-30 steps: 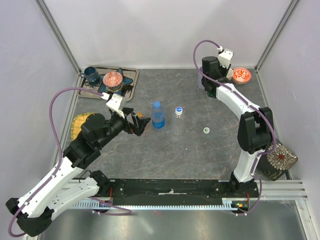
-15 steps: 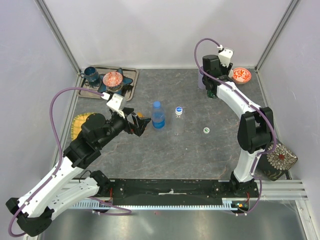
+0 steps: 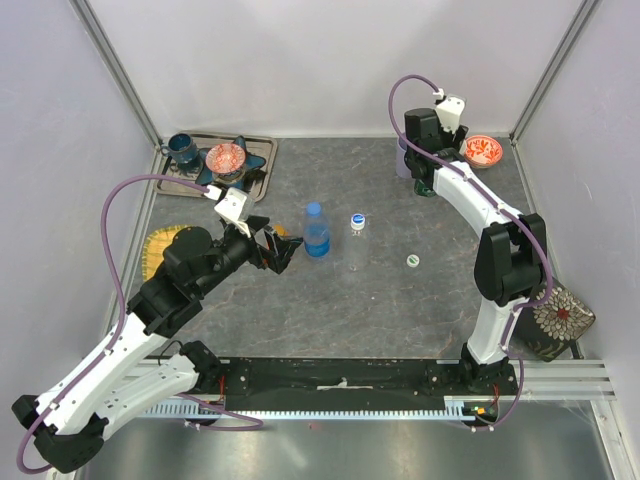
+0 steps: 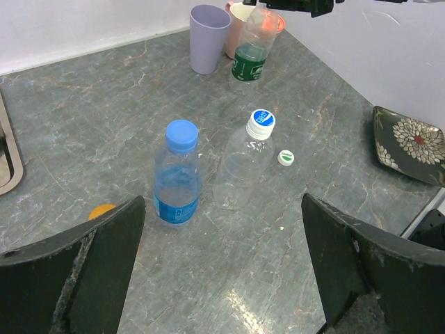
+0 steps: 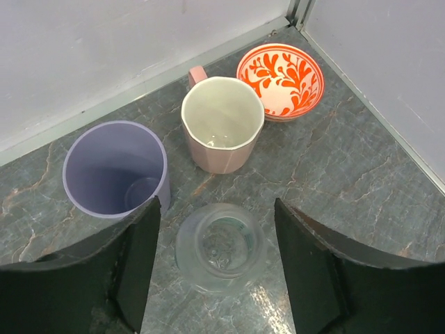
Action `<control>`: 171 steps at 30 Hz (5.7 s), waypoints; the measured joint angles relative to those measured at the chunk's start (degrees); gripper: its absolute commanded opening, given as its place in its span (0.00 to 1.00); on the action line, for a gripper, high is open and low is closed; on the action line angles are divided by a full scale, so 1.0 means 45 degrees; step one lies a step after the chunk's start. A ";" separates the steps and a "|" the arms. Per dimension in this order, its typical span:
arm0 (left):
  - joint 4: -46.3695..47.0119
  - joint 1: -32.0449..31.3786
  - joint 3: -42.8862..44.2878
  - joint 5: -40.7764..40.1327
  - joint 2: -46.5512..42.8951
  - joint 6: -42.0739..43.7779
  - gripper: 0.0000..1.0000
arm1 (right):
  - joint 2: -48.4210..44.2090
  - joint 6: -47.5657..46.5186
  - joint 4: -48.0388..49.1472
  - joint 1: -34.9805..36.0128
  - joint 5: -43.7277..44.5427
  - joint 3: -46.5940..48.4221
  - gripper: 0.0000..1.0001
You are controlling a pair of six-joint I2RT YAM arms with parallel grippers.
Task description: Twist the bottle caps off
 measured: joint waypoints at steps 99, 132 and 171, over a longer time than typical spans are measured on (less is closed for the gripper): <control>0.2773 0.1778 0.2521 0.4677 0.2098 -0.1336 0.99 | -1.0409 0.1588 -0.2424 0.5736 -1.1424 -0.2195 0.00; 0.5270 0.1676 0.2560 1.2347 0.4745 -0.2637 0.97 | -0.9884 0.2764 0.0933 0.5853 -1.4979 -0.3104 0.00; 0.2827 -0.2550 0.2390 -0.0199 0.4153 0.3235 0.39 | -0.8835 0.3303 -0.1622 0.5989 -1.0482 -0.1214 0.75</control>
